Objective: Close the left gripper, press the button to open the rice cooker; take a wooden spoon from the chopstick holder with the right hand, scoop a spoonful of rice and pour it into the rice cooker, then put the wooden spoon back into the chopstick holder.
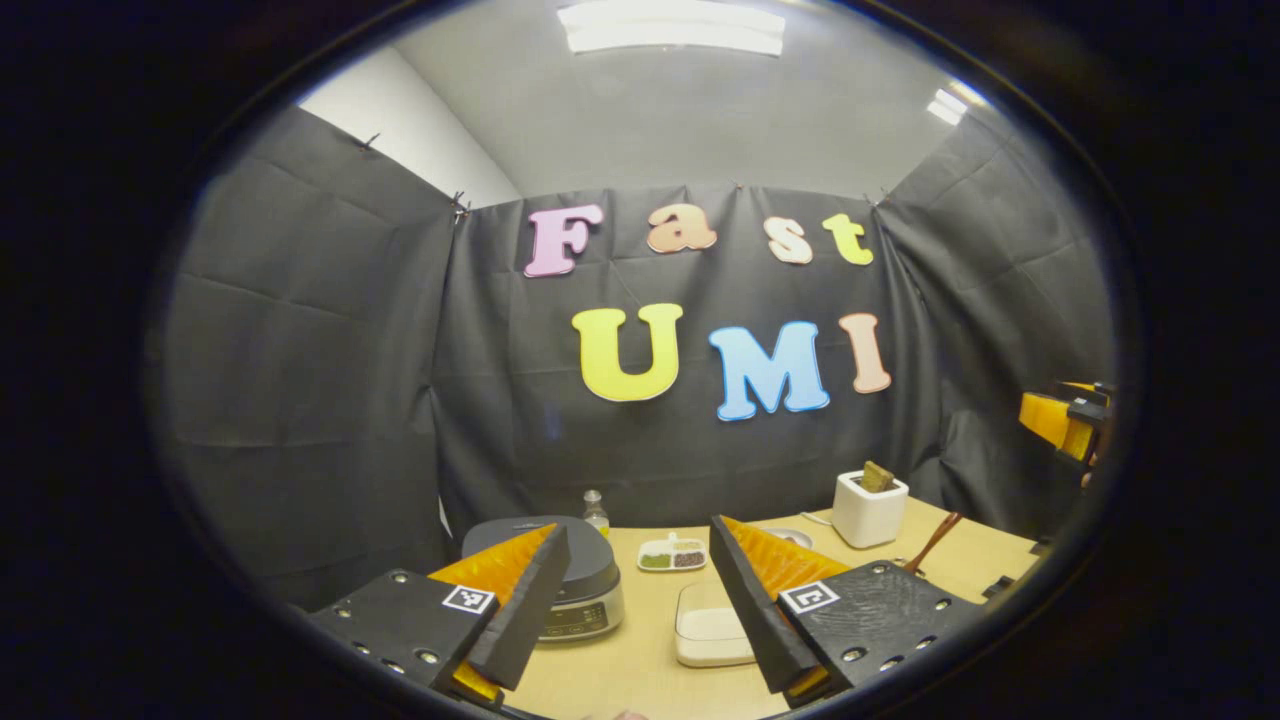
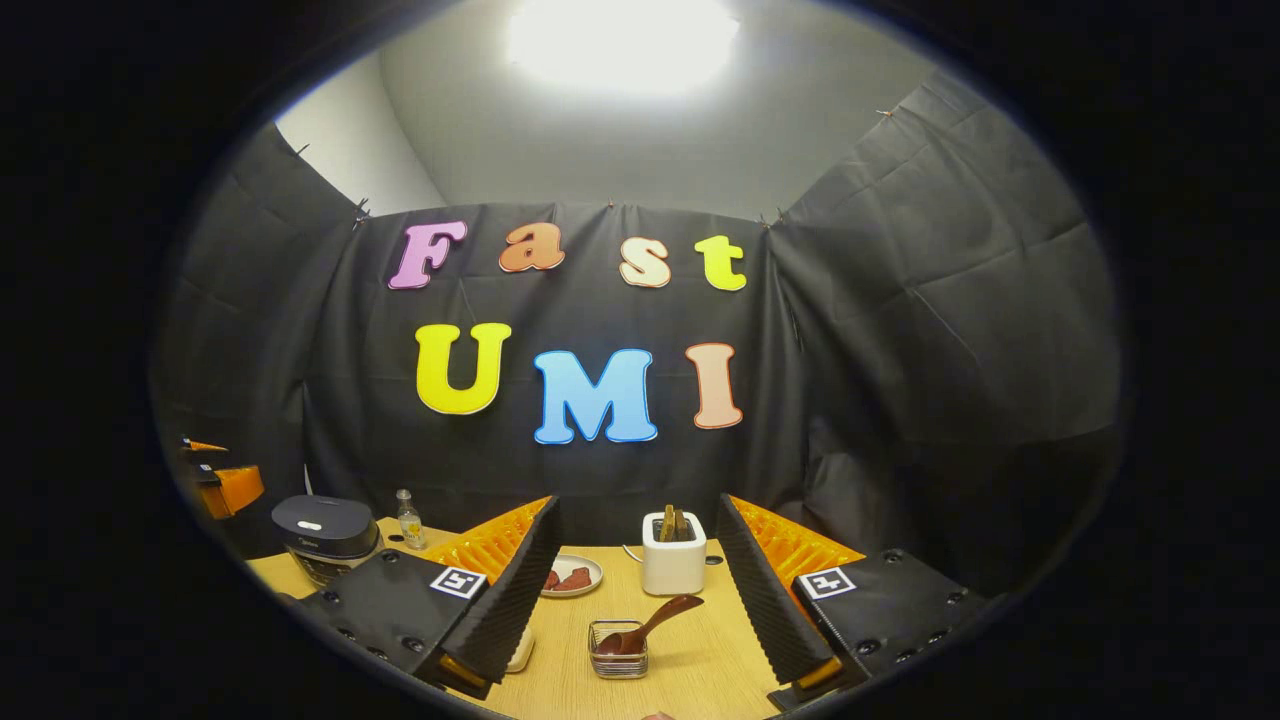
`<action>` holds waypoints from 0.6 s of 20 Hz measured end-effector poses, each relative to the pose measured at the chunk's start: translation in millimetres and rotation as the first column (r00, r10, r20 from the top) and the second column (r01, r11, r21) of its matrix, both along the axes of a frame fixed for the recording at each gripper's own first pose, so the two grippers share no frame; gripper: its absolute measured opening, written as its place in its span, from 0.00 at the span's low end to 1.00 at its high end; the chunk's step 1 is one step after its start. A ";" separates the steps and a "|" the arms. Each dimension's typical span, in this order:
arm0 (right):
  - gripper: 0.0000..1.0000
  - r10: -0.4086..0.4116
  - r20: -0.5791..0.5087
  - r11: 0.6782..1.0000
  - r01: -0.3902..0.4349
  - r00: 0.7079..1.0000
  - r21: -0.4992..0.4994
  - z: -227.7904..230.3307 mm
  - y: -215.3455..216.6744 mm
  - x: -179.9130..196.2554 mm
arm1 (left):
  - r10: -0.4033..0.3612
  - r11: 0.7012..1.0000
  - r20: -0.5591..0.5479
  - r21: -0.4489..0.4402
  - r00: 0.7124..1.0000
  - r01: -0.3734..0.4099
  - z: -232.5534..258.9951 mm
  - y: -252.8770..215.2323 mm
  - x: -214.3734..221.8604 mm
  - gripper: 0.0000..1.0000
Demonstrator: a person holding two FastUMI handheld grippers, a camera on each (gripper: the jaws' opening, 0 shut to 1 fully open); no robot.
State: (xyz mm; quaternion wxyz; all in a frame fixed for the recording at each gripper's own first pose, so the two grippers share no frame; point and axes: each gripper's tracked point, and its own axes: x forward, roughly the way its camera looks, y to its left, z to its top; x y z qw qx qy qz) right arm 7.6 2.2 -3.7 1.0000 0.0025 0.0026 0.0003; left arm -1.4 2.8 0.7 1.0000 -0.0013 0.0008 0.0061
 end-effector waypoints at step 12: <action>0.98 0.011 -0.001 1.000 -0.011 1.000 -0.011 -0.4 -7.1 -0.8 | 0.012 1.000 0.024 0.005 1.000 -0.012 12.4 -0.1 -4.2 0.89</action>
